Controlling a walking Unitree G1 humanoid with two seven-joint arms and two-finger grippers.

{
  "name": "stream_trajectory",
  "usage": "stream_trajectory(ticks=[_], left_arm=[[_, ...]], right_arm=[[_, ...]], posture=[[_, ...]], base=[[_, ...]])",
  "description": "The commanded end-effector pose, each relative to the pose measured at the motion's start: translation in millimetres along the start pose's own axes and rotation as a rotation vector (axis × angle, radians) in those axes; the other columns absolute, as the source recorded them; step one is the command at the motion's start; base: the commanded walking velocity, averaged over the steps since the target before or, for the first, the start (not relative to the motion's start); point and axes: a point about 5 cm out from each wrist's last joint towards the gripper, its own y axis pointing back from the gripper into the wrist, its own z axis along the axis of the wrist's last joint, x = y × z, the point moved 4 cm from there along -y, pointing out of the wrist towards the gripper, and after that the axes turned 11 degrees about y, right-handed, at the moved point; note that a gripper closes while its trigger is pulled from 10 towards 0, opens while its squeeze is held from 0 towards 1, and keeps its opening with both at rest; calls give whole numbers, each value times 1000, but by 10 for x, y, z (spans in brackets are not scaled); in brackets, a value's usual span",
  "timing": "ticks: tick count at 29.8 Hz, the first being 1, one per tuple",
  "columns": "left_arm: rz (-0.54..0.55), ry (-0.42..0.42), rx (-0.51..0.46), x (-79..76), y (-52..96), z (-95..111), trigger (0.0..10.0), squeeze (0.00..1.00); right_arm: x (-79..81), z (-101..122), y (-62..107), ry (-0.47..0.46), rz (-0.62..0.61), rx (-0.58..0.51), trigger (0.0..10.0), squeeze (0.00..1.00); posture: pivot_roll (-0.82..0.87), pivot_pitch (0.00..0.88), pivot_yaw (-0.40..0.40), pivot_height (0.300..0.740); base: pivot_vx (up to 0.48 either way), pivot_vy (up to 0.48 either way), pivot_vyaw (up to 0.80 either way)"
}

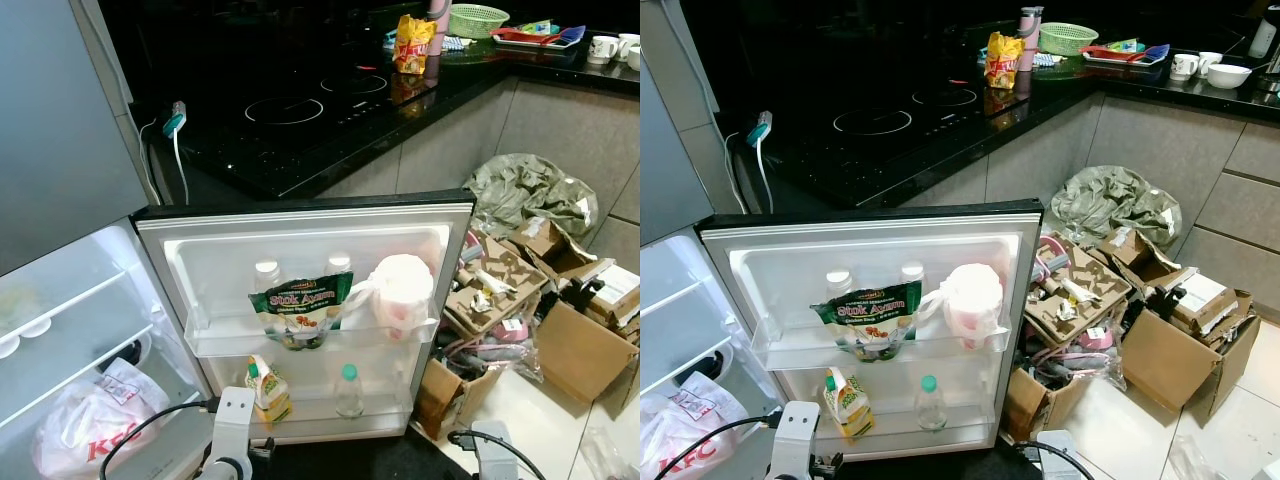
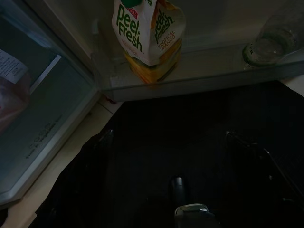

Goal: Restocking fridge

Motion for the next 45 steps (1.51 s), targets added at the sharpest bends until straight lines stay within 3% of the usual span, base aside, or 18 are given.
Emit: stream_trajectory(ticks=[1,2,3,8,9,10,11,13,14,45], left_arm=[[-1,-5,5,-18,-5,-4,4941,0],[-1,-5,5,-18,-5,-4,4941,0],[1,-6,5,-15,-4,-4,4902,0],[5,-7,5,-6,-3,-5,4784,0],[5,-6,7,-4,-2,-9,6902,0],[5,-6,7,-4,-2,-9,6902,0],[6,-5,9,-3,-2,-12,9137,0],[6,-5,9,-3,-2,-12,9137,0],[7,-5,11,-1,-2,-15,10000,0],[14,-4,16,14,-10,3,10000,0]], right_arm=[[26,-17,0,-12,8,8,3020,0],[26,-17,0,-12,8,8,3020,0],[28,-17,0,-13,9,8,2118,0],[30,-14,-1,-16,10,8,2745,0],[32,-16,-1,-15,11,8,4157,0],[32,-16,-1,-15,11,8,4157,0],[32,-20,0,-14,11,10,7098,0],[32,-20,0,-14,11,10,7098,0],[30,-29,1,-11,10,14,10000,0],[67,-49,3,-43,53,22,10000,0]], posture=[[22,0,28,740],[22,0,28,740],[22,0,28,740],[21,0,29,740],[20,0,28,740],[20,0,28,740],[20,0,27,740],[20,0,27,740],[20,0,27,740],[24,0,26,740]], base=[[0,0,0],[0,0,0],[0,0,0],[0,0,0],[0,0,0],[0,0,0],[0,0,0],[0,0,0],[0,0,0],[0,0,0]])
